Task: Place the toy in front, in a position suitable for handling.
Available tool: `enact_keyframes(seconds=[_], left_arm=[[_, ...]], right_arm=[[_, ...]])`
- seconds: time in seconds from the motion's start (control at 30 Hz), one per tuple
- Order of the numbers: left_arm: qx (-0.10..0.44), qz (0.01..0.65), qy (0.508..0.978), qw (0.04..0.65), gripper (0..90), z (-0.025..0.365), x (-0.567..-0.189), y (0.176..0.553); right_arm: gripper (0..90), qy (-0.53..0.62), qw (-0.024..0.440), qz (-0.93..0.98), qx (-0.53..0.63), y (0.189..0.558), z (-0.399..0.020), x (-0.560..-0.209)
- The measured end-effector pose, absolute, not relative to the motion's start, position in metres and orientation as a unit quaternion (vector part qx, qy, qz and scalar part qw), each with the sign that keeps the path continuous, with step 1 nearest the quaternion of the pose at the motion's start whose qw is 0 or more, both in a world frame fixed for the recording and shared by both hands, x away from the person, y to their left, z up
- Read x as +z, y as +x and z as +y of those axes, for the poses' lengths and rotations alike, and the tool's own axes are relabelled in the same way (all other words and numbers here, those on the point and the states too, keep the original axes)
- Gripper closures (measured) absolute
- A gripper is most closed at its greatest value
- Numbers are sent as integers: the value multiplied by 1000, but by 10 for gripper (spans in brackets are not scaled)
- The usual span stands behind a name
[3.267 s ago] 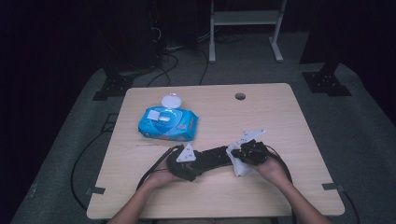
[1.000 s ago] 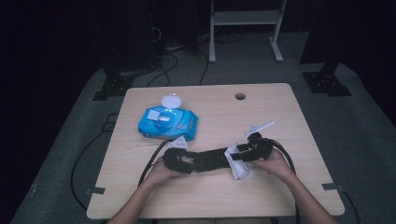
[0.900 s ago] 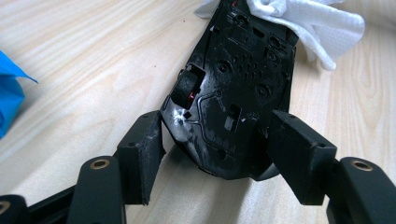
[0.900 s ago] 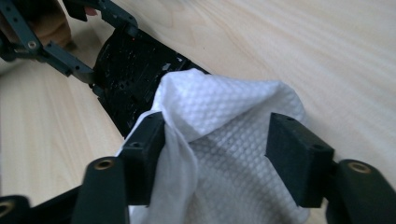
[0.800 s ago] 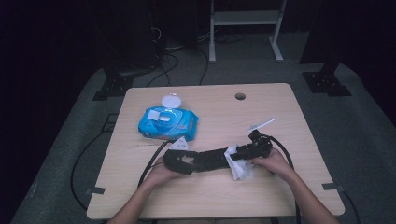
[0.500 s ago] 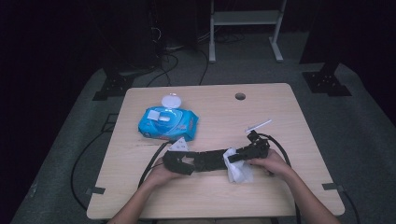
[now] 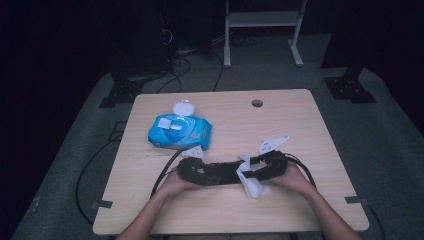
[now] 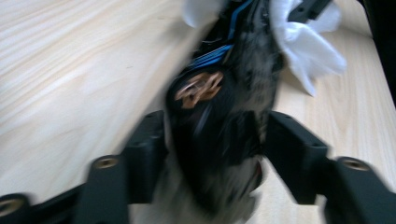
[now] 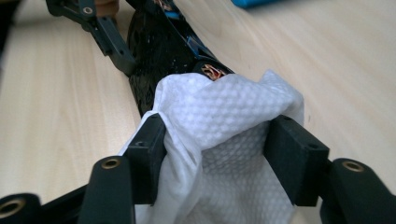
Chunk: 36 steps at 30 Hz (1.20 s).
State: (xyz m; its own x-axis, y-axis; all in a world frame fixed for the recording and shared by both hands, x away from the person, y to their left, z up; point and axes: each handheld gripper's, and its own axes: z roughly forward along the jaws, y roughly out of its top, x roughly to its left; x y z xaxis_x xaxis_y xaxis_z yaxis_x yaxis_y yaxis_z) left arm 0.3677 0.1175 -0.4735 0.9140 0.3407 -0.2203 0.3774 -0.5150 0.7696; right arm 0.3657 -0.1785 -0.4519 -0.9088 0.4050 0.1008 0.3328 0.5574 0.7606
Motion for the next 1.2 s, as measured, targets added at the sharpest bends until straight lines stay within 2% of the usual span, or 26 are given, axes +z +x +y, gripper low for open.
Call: enact_keyframes(seconds=[0.1,0.27,0.4,0.63,0.67,0.77,0.83,1.03,1.07,1.2], left_arm=[[27,195,877,439,510,119,-470,364],[84,175,883,427,574,120,-468,358],[85,174,881,431,616,122,-467,354],[77,182,877,437,622,123,-467,351],[77,182,877,437,622,123,-467,351],[74,185,876,439,627,123,-468,351],[74,187,875,441,637,122,-468,350],[72,195,871,445,641,120,-469,350],[72,195,870,446,641,119,-469,350],[81,188,870,449,647,117,-467,347]], right_arm=[[473,192,90,883,418,358,-170,-448],[490,215,99,880,411,363,-168,-451],[496,227,110,886,388,358,-167,-450],[510,256,101,885,375,349,-173,-452],[540,259,101,887,368,348,-174,-454],[762,260,93,893,355,345,-177,-456],[826,262,93,895,349,344,-179,-452],[850,279,114,870,390,338,-178,-420],[851,273,125,869,394,336,-171,-414],[854,249,119,874,400,334,-137,-408]])
